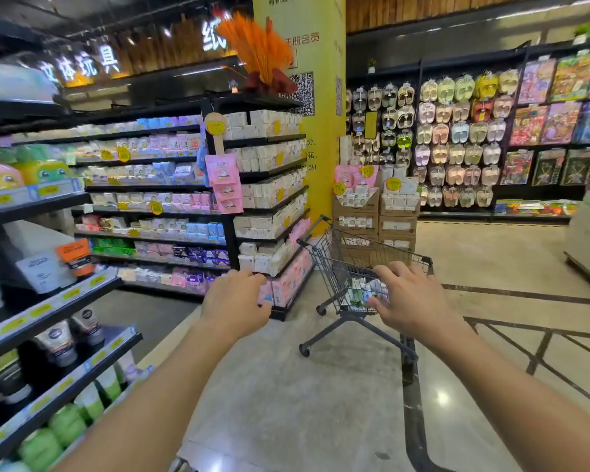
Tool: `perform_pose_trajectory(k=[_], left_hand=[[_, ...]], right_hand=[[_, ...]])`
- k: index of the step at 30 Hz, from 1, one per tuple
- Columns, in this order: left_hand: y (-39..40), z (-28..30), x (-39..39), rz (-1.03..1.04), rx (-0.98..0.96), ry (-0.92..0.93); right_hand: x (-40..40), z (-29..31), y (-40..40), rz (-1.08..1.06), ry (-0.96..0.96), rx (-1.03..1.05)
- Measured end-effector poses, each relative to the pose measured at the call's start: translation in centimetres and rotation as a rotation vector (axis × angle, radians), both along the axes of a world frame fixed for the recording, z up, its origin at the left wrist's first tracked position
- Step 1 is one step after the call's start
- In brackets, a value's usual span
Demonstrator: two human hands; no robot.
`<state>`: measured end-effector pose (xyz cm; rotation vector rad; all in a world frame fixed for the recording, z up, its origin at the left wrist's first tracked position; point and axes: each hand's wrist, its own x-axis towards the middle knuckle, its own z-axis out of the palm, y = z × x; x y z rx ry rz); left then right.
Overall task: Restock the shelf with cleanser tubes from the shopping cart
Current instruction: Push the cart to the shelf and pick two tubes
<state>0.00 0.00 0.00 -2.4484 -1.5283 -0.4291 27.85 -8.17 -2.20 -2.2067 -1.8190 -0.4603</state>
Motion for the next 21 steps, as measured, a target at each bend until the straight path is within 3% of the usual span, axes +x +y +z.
perform_pose_trajectory(k=[11,21], left_hand=[[5.7,-3.9,7.2,-0.041,-0.075,0.059],[18.3,-7.2,13.8,-0.131,-0.133,0.010]], right_hand=[[6.9,-5.2,4.6,-0.038,0.015,-0.053],[13.1,-7.0,13.8,-0.172,0.012,-0.110]])
